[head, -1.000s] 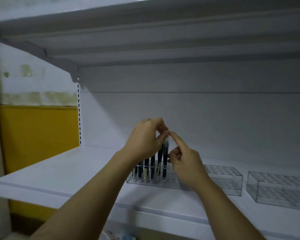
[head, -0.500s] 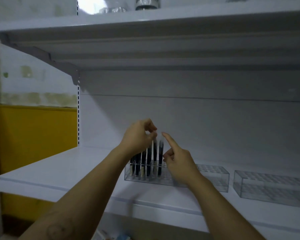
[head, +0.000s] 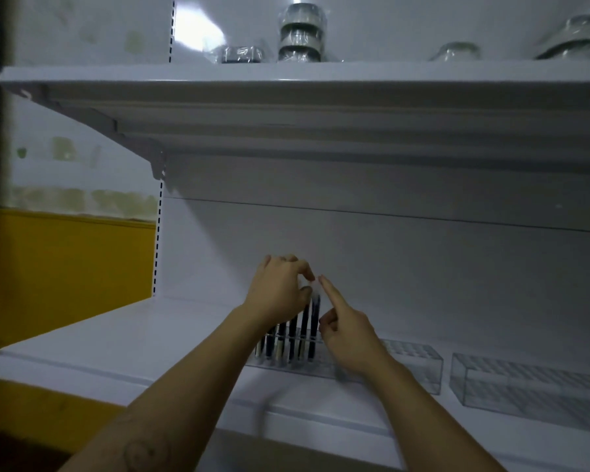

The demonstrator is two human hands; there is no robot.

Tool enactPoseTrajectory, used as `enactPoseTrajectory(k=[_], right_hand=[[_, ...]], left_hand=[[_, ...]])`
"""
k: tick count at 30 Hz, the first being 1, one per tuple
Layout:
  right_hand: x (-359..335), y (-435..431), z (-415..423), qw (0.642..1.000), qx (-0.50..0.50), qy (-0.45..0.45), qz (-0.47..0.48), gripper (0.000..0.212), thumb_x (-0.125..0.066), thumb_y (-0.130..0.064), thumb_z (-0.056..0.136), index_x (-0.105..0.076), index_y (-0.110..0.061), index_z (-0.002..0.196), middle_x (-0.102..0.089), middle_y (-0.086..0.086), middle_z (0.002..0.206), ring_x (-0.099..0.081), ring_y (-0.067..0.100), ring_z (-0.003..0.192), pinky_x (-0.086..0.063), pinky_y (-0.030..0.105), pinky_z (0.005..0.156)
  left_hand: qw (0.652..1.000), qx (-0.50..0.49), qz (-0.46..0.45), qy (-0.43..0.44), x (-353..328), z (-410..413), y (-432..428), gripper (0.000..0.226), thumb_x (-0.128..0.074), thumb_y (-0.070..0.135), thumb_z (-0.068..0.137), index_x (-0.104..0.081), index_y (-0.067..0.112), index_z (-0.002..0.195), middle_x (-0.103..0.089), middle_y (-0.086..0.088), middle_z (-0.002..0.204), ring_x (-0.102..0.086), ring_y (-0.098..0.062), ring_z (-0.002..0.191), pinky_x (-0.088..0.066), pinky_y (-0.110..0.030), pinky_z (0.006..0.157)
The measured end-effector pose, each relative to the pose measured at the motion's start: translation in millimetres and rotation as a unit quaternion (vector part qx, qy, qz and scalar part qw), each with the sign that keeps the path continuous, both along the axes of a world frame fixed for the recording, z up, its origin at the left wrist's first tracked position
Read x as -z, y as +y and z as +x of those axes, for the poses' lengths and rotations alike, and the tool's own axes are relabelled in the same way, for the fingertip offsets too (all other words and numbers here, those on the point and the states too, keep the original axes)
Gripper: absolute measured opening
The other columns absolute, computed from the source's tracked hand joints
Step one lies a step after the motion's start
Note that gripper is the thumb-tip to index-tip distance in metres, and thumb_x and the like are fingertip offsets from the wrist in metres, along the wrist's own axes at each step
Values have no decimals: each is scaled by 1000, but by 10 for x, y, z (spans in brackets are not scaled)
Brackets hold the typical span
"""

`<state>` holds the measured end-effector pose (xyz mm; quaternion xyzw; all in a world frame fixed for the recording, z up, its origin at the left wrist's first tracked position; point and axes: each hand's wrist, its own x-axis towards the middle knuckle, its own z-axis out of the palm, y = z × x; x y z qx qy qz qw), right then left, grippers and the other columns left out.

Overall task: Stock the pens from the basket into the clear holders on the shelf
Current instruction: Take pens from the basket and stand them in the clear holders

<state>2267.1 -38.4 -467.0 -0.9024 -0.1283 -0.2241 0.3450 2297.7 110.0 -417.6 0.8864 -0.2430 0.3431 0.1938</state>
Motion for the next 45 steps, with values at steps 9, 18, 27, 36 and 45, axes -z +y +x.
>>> enactPoseTrajectory(k=[9, 18, 27, 36, 45], right_hand=[[1, -39, -198, 998, 42, -39, -28, 82, -64, -30, 90, -11, -39, 151, -37, -3, 145, -45, 17, 125, -42, 32, 100], [131, -11, -1051, 986, 86, -118, -84, 63, -65, -38, 87, -36, -33, 143, -37, -10, 139, -41, 14, 125, -39, 33, 106], [1002, -179, -1896, 979, 123, -134, -88, 27, -74, -28, 81, -60, -22, 103, -47, -12, 98, -52, 10, 83, -46, 25, 73], [2522, -478, -2048, 976, 170, 90, -100, 39, -68, -34, 86, -55, -29, 122, -48, -9, 118, -54, 12, 104, -42, 24, 80], [3807, -663, -1908, 925, 152, 309, -159, 52, -61, -40, 90, -44, -24, 137, -41, 0, 138, -45, 22, 123, -41, 32, 91]], left_hand=[[998, 23, -26, -44, 158, -367, 207, 46, -62, 30, 89, -52, 24, 133, -53, 4, 136, -43, -16, 126, -22, -36, 116], [995, 62, -36, -69, 645, -981, 171, 43, -66, 32, 85, -57, 23, 127, -60, 3, 120, -52, -17, 111, -41, -32, 98], [991, 124, -33, -39, 1639, -1619, -50, 30, -61, 35, 84, -62, 22, 111, -60, 3, 105, -53, -21, 100, -46, -37, 82], [978, 132, -1, 164, 3043, -1793, -286, 29, -62, 33, 89, -61, 21, 114, -60, 2, 114, -52, -23, 108, -44, -36, 88], [915, 88, 99, 381, 4348, -1732, -526, 45, -56, 40, 91, -49, 23, 131, -52, 0, 131, -45, -22, 122, -39, -37, 97]])
